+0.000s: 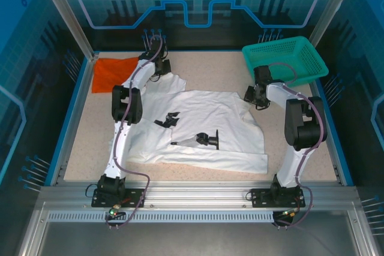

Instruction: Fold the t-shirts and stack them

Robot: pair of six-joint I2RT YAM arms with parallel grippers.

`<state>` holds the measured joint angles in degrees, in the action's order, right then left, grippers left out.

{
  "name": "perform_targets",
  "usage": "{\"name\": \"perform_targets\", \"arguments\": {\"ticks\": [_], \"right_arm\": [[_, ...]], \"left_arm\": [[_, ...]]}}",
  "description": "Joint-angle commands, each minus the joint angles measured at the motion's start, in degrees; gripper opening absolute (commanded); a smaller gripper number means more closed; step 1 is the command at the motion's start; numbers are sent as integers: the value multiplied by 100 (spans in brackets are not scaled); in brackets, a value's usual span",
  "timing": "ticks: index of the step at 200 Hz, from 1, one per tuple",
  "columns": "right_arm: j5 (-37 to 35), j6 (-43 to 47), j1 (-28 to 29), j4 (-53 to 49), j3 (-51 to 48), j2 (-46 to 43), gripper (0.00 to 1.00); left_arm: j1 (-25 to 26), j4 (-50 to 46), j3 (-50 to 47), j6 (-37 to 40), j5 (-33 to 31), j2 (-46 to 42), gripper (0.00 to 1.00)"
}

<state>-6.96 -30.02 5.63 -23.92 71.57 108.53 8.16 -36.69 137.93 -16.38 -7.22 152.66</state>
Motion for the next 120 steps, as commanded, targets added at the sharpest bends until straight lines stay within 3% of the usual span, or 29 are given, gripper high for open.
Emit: {"name": "perform_targets", "arguments": {"ticks": [1,60,94,120], "right_arm": [[111,-94,197,-117,-382,-190,42],[-314,-64,417,1325,-1403,-804,50],[-459,-248,441,1085,-1220,-625,49],[-534,-759,541,1557,-1538,-581,44]], "left_arm": [[78,407,-581,10,46,-428,0],[80,720,-987,-14,87,-616,0],[78,759,-1000,4,133,-623,0],[81,777,-1000,12,138,-623,0]]}}
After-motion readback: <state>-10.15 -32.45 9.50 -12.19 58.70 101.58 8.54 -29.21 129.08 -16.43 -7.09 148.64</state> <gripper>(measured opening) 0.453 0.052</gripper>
